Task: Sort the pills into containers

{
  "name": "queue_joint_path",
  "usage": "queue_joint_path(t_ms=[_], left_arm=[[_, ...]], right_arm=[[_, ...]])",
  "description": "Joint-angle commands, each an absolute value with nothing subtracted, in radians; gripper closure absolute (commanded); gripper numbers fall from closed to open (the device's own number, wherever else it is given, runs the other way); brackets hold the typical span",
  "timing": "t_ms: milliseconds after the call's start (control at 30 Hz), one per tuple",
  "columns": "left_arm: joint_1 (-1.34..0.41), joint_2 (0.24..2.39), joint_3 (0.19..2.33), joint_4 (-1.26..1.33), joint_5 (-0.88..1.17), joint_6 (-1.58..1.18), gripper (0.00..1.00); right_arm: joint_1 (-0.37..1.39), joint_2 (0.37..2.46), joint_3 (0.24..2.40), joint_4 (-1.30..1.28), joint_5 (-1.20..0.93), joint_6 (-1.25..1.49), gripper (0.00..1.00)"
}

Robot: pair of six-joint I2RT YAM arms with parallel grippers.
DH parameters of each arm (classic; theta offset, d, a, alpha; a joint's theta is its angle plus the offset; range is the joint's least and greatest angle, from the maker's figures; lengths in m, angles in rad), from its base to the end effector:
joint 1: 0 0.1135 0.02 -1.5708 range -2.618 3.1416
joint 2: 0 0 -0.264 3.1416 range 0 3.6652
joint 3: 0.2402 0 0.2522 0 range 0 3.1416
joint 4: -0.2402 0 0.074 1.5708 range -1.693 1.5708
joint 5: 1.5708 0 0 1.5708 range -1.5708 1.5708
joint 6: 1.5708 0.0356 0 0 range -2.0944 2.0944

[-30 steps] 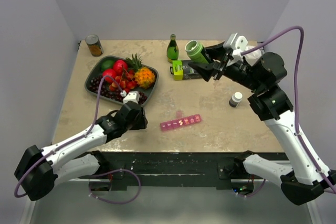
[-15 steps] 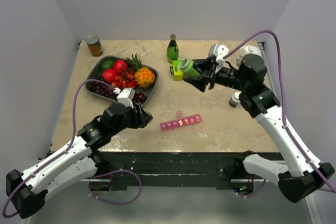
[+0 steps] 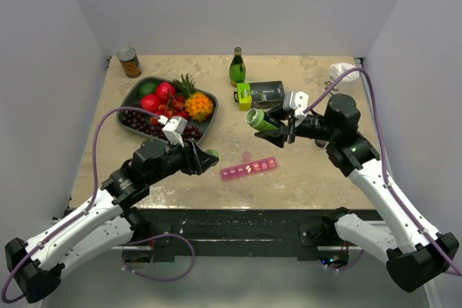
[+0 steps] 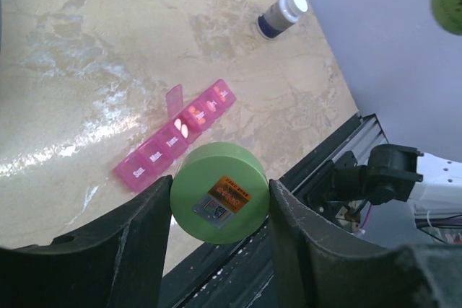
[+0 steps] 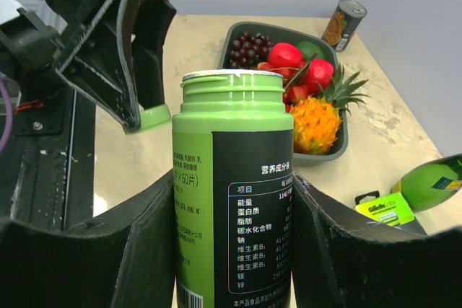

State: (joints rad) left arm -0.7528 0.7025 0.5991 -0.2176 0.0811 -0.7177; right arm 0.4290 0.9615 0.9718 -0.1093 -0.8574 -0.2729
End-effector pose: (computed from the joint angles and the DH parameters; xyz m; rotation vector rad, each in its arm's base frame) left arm 0.1237 -0.1199 0.2839 0.0955 2.0378 -1.0480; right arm 0.1798 0.1119 0.3829 -1.1520 1.2531 0.8277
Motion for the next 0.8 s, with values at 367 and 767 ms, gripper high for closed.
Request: queue_joint_path(t_ms=[367, 767], left_arm=[[-0.747, 0.643, 0.65, -0.111, 0.181, -0.753, 0.98], [-0.747, 0.627, 0.614, 0.032, 0.299, -0.798, 0.99]], right_arm=[[0.425, 0.87, 0.832, -0.068, -0.965, -0.488, 1.0], [0.426, 0.785, 0.729, -0.109, -0.982, -0.589, 1.0]])
